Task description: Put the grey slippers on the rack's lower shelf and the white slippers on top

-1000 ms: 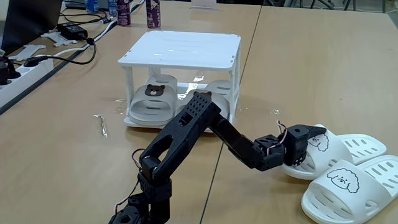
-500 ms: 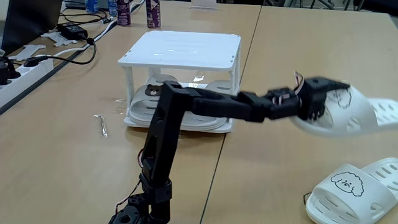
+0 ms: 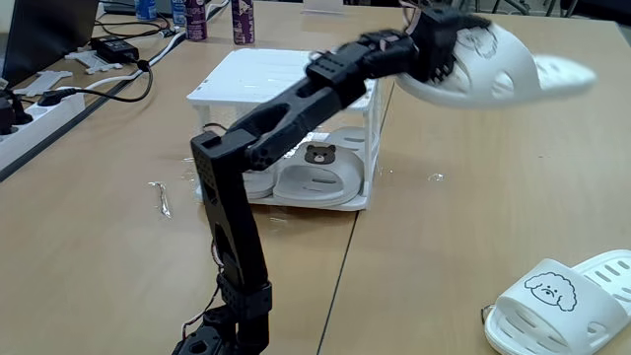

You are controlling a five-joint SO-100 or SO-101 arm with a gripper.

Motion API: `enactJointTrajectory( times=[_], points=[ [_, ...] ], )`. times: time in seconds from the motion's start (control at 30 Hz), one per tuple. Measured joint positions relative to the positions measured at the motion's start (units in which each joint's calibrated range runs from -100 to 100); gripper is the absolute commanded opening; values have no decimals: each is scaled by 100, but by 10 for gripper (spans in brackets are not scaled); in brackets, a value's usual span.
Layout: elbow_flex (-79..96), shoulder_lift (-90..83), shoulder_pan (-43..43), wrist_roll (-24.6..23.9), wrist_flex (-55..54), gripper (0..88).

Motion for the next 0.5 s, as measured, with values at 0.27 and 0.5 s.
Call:
enactJointTrajectory(
  times=[0.27, 0.5],
  points=[
    [359, -1130, -1655, 0, 0, 8],
    [557, -1344, -3401, 0, 0, 8]
  ],
)
